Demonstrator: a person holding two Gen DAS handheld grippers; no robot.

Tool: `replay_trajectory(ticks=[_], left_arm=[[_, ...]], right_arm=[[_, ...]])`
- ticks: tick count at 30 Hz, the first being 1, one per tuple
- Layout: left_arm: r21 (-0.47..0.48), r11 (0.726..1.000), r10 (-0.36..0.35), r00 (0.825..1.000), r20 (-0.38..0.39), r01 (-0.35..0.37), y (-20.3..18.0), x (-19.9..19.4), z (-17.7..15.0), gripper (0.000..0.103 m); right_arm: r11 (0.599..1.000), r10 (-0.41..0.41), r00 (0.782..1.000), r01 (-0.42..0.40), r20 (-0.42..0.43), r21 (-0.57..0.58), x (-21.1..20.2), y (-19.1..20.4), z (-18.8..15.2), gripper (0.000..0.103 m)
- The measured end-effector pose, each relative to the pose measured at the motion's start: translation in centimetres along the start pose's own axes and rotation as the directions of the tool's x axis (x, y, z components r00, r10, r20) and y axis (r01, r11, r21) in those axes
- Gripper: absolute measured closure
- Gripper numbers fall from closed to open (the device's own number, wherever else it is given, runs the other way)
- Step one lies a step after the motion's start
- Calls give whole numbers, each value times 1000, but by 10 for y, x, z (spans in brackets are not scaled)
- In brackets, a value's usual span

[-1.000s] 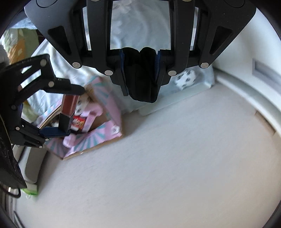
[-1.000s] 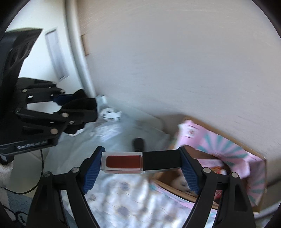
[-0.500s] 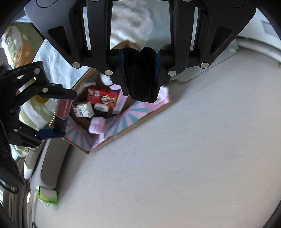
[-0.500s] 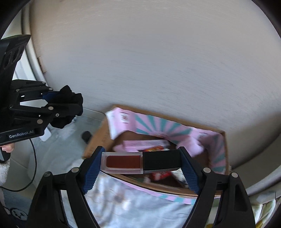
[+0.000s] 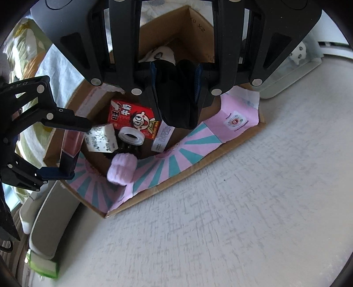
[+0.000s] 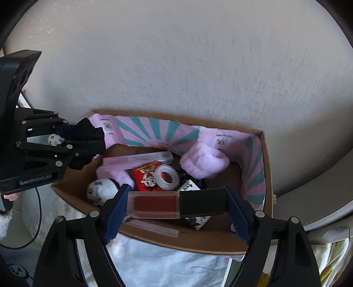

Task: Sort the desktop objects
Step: 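Open both tools to drop the hair tie and red bottle into the box, then move both tools back over the remaining items on the bed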

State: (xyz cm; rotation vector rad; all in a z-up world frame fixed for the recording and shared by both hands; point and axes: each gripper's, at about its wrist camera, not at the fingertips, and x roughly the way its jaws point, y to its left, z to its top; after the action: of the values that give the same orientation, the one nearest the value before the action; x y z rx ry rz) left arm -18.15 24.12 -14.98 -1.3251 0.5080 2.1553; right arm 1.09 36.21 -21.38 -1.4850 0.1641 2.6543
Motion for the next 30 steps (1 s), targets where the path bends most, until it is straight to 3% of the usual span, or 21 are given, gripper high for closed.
replay_trajectory(ticks=[7, 9, 10, 12, 13, 14, 15, 18, 21, 30], left_arm=[[13, 1000, 3, 1000, -28, -2, -1, 9, 9, 80], [4, 1000, -3, 999, -44, 3, 0, 11, 12, 73], [3, 1000, -2, 999, -50, 3, 0, 12, 12, 66], [7, 1000, 11, 999, -38, -11, 1, 8, 12, 0], [12, 999, 48, 999, -7, -48, 2, 3, 11, 0], [14, 999, 48, 999, 24, -48, 5, -5, 9, 0], [0, 1000, 6, 999, 33, -6, 11, -13, 7, 0], [-42, 998, -48, 997, 56, 51, 24, -30, 1, 0], [-29, 1000, -1, 997, 78, 3, 33, -50, -10, 0], [-72, 997, 45, 991, 124, -36, 68, -91, -48, 0]], right_arm=[[1000, 20, 999, -21, -28, -12, 16, -7, 4, 23], [1000, 17, 999, -18, -40, -16, 16, -7, 6, 23], [1000, 6, 999, -7, -50, -16, 20, -6, 8, 23], [1000, -7, 997, 6, -74, -14, 24, -6, 8, 19], [1000, 0, 997, -1, -78, -12, 24, -6, 8, 15], [1000, 19, 997, -20, -74, -11, 22, -7, 8, 3], [1000, 22, 998, -23, -60, -10, 19, -9, 7, 0], [998, 60, 998, -60, 17, 14, 1, -15, 6, 0], [999, 48, 998, -47, 35, -5, -11, -12, 7, 0], [996, 67, 995, -61, 77, -70, -33, 15, 16, 0]])
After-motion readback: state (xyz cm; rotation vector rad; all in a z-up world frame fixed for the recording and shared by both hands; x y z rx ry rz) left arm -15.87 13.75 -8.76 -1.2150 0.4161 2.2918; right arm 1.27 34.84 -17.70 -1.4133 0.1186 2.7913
